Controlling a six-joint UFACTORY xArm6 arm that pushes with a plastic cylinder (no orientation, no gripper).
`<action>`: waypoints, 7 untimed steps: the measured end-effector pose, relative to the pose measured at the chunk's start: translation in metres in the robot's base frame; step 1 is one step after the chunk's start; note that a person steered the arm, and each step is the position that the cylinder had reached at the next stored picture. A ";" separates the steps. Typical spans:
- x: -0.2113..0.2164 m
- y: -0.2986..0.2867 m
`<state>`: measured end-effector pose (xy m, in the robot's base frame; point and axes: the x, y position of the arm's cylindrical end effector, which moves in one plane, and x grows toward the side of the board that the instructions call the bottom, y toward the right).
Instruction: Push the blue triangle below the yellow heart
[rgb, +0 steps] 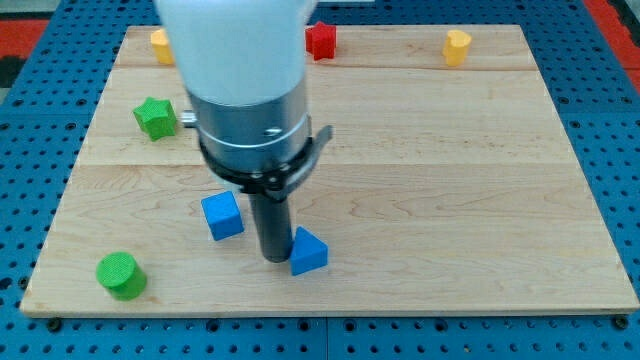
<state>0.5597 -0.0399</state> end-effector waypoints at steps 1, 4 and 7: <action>0.017 0.001; -0.036 0.162; -0.010 0.248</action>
<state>0.5493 0.2081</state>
